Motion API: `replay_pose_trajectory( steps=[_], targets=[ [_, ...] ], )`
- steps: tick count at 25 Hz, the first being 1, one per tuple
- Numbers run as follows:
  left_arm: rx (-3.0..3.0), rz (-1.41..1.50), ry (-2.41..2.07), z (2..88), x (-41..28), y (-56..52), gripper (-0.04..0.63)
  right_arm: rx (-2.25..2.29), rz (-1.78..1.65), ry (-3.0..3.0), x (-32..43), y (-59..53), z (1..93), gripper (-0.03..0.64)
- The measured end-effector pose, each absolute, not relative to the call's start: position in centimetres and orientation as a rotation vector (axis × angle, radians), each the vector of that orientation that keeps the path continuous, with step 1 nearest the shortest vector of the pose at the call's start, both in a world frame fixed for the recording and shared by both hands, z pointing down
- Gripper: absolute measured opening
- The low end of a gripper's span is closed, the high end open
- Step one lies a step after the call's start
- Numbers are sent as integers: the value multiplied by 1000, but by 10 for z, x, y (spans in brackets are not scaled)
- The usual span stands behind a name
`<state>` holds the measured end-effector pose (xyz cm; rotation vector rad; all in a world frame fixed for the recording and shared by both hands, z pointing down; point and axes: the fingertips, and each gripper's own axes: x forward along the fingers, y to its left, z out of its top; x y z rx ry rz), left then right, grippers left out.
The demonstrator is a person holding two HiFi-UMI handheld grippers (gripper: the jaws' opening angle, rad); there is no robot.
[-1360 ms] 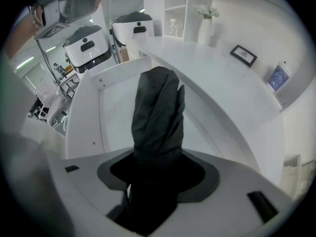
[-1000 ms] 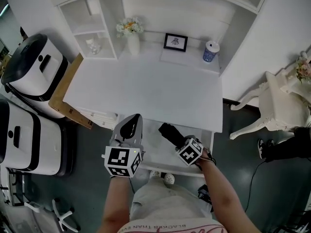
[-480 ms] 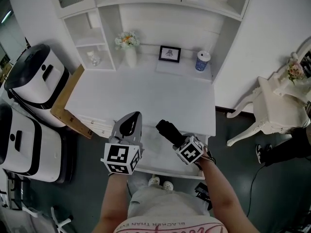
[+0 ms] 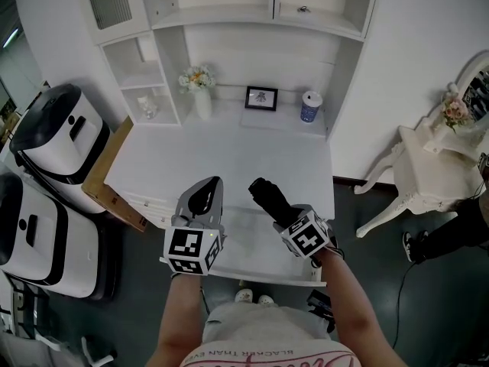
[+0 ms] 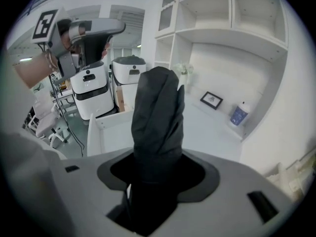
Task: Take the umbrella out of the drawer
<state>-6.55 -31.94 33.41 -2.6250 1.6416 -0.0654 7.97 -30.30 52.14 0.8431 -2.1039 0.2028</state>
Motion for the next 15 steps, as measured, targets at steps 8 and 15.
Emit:
replay_pose_trajectory(
  steps=[8,15],
  targets=[
    [-2596,-42,1612,318,-64,-318,9,979,170,-2196,82,-309,474,238],
    [-2585,-12,1591,308,-62,-320,9,1132,99,-2268,90,-315,425,238]
  ],
)
